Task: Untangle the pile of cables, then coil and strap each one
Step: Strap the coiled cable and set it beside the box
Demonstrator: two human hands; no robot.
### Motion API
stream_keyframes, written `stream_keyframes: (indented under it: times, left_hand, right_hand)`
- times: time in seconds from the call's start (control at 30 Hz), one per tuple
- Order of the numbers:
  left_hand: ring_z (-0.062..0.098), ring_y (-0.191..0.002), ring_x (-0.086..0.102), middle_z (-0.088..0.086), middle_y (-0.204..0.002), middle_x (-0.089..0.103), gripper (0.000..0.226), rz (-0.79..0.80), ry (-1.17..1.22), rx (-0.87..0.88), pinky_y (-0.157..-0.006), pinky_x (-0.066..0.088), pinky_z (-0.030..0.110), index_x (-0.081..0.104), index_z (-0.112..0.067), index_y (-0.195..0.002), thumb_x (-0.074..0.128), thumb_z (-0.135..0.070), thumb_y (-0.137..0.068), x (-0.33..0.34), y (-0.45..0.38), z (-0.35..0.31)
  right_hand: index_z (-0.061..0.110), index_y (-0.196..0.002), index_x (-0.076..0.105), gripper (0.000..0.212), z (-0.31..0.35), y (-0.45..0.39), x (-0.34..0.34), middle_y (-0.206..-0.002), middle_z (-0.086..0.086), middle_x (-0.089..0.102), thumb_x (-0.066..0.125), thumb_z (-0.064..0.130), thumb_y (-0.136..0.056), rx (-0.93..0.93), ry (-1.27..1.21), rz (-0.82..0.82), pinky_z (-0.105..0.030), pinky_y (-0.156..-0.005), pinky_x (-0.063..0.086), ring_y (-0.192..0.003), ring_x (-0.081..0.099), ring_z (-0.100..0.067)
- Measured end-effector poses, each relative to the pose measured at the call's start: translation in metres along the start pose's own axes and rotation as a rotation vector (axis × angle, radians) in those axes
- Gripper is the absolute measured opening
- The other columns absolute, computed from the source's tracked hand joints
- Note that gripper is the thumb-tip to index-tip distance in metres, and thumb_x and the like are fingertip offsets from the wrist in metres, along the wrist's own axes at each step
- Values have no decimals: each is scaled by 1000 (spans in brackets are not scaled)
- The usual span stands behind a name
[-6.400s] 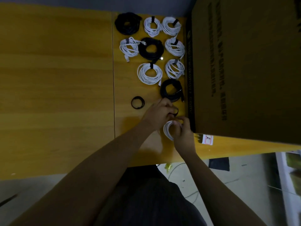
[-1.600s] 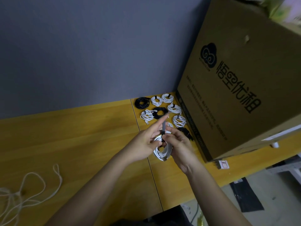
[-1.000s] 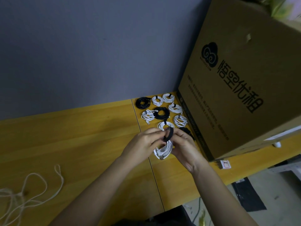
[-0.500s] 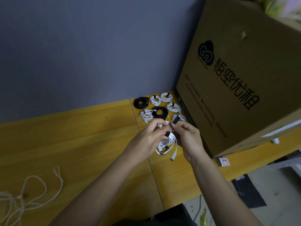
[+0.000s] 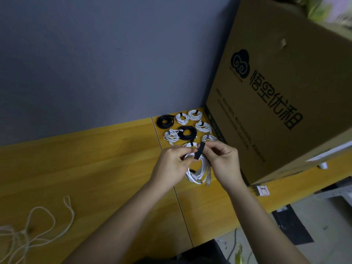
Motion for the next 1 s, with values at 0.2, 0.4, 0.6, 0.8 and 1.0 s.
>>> stream_keyframes:
  times: [0.2,0.4,0.6,0.8,1.0]
  left_hand:
    - [-3,-71,68,-24,-71,70,17,77,108,-96,-61,52,14,76,-27,-94,73,-15,-82,-8,-6,-3]
    - [-1,-79,69,-14,-85,73,27,135,241,-161,-69,50,11,72,-29,-86,72,-3,-80,-18,-15,-3]
    - [5,-90,69,-9,-92,75,26,280,481,-236,-72,50,14,71,-23,-97,69,-1,-83,-28,-15,-1]
    - [7,-94,69,-7,-98,74,30,312,457,-249,-78,51,18,71,-24,-101,79,-14,-74,-27,-12,-1]
    - [-6,-85,59,-20,-94,63,27,219,64,-69,-67,46,8,63,-38,-97,73,-20,-81,-21,-12,-5]
  right_hand:
    - [8,-92,74,12,4,2,-6,-92,-1,68,65,2,-87,-172,222,164,-24,-81,49,-90,63,-10]
    - [20,-111,68,29,7,8,-10,-111,2,62,64,3,-88,-160,209,328,-18,-84,48,-99,60,-9]
    - [11,-113,68,31,11,8,-11,-109,1,63,62,-5,-88,-189,157,300,-24,-69,54,-97,61,-2]
    - [4,-115,67,29,10,6,-11,-110,-3,63,61,-4,-89,-310,338,336,-13,-81,47,-100,60,-1]
    - [9,-114,67,31,5,9,-7,-109,-1,64,62,-5,-87,-215,220,263,-20,-75,50,-93,62,-3]
Point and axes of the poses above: each hand's wrist, its own y-axis away from the middle knuckle, its own x-axis out of the palm, z = x × y, the point moved 1 cm from there along -y, towards the middle knuckle
